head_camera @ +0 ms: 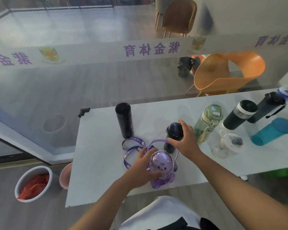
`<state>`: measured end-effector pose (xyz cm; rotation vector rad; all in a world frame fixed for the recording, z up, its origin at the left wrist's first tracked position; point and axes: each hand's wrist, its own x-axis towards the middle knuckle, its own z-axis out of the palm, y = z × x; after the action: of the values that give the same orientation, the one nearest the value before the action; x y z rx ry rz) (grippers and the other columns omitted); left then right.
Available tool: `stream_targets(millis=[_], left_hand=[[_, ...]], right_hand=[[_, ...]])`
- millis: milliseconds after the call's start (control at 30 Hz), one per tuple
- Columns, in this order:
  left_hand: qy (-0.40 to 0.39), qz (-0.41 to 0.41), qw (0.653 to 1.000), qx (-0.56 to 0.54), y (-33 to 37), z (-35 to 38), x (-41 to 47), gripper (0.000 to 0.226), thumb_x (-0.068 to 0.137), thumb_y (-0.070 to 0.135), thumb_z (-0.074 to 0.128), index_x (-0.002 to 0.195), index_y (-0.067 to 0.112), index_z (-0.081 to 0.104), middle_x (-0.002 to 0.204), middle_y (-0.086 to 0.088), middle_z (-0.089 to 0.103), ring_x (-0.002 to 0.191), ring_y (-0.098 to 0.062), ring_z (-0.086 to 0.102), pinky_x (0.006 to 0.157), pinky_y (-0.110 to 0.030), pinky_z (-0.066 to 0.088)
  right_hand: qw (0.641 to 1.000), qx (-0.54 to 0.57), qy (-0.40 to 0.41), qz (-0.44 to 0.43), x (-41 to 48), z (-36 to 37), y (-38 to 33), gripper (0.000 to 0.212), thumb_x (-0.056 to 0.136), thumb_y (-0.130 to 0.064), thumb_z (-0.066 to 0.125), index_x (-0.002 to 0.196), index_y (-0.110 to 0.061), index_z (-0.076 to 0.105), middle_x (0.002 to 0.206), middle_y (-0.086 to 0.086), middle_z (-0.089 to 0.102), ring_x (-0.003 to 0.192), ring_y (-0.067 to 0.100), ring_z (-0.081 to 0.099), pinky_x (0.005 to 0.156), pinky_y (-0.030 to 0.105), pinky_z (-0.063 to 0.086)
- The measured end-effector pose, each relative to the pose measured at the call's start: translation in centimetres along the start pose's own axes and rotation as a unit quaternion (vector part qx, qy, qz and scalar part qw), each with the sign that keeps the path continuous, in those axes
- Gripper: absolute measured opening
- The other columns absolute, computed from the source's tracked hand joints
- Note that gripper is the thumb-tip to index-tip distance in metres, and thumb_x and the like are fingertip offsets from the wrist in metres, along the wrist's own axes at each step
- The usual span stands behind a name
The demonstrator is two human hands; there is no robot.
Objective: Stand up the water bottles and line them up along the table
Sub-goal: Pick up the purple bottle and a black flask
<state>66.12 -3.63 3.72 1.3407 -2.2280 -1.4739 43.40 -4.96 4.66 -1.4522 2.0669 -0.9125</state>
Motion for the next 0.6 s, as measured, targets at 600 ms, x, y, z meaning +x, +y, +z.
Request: stream_targets(millis=[600], left_hand=[[0.271,-0.098,0.949,-0.125,-5.6,-10.5,-0.1,0.088,0.077,0.032,0.082,0.148,0.025,0.031,0.152,0.001,0.034,0.138,-0.020,0.037,0.104,-0.031,0.036]], right_hand=[[0.987,0.024,-0.147,-0.061,-2.8,3.3,-12.8,0.075,0.082,-0.050,0.069,0.145,-0.030,0.034,0.151,-0.010,0.034,0.136,0.012,0.035,0.108,0.030,0.034]])
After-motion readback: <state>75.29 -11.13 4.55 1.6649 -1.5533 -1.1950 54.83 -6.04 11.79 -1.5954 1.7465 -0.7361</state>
